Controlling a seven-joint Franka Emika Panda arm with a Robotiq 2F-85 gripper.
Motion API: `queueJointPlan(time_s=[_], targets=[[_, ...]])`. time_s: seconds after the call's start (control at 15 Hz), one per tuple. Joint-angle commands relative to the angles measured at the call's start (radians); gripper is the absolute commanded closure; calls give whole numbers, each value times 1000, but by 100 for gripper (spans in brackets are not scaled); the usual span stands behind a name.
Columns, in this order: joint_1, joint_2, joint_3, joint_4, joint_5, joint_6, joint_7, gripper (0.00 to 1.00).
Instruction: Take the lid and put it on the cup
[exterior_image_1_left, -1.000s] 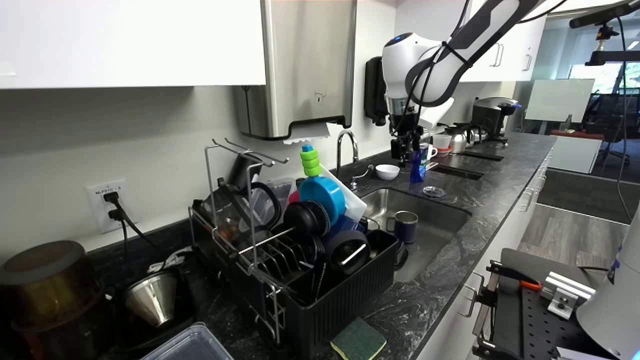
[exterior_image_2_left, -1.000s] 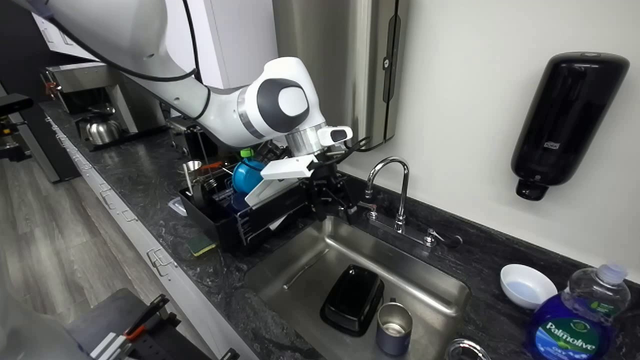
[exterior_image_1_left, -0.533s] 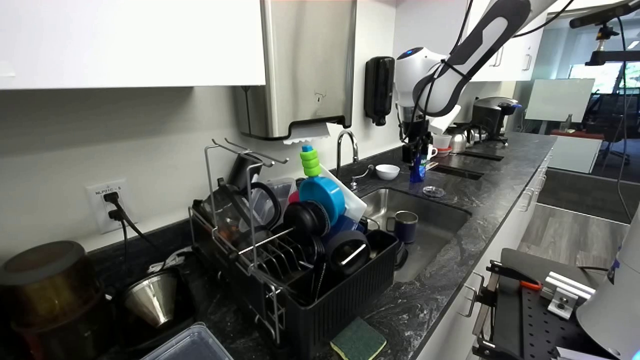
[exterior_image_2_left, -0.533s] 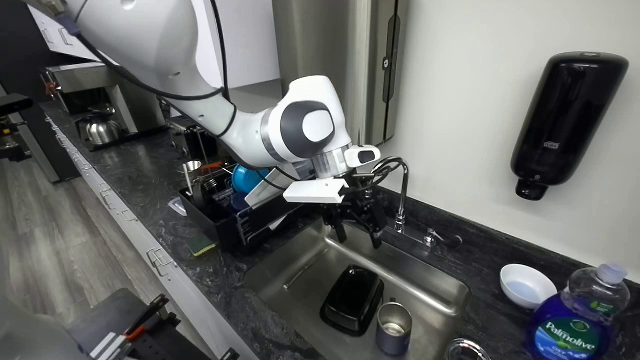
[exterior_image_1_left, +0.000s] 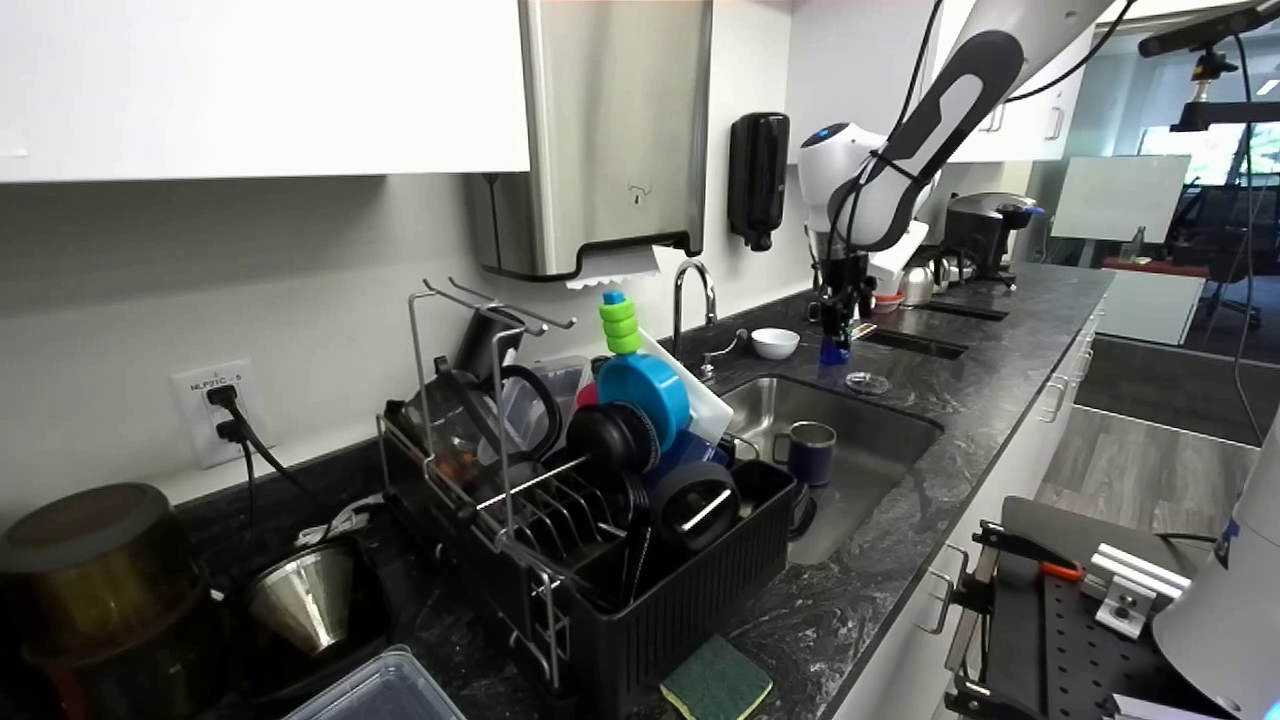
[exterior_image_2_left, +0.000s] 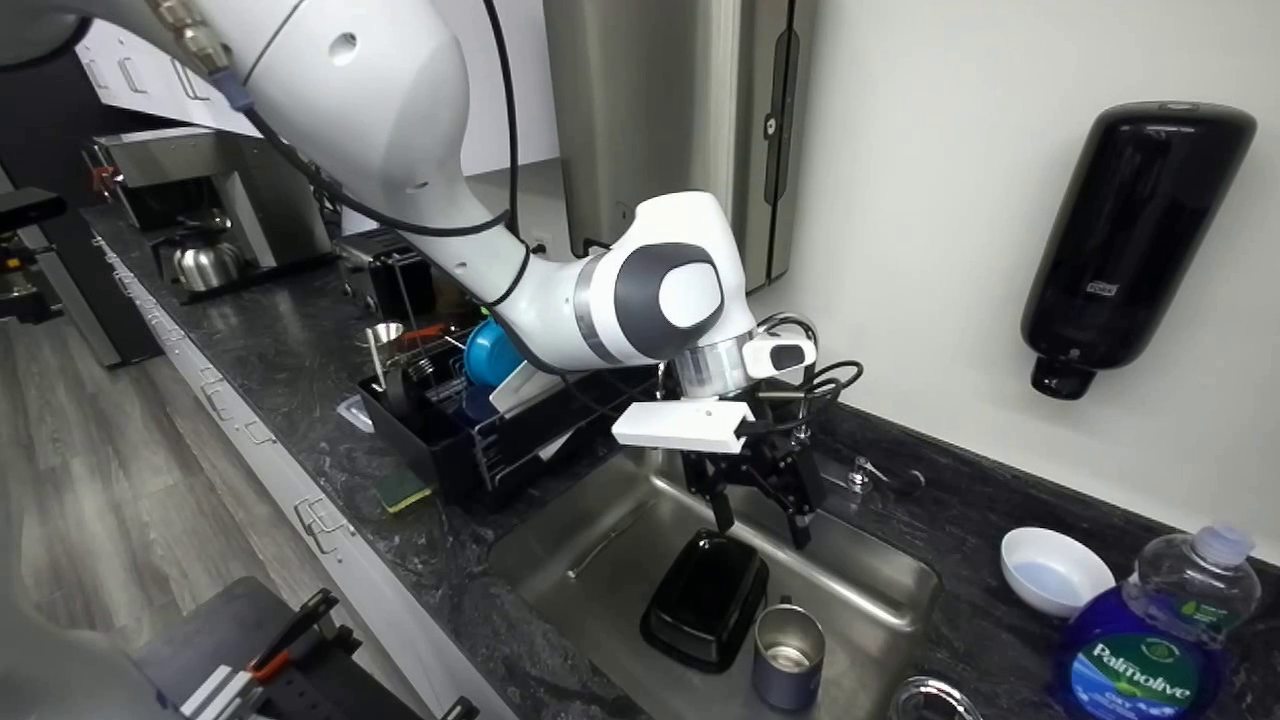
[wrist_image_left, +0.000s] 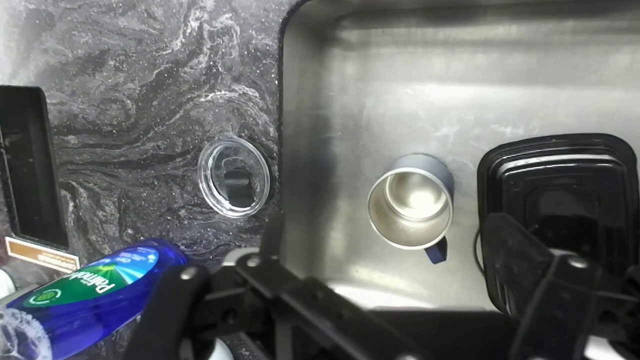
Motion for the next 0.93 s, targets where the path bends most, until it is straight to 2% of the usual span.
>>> queueJointPlan(time_s=[0.0,0.33,0.87], targets=[[3,-2,-1,2,2,-2,-2,0],[4,-2,0,2,2,-3,-1,0],[-20,169,-18,139,16,30,-23,0]])
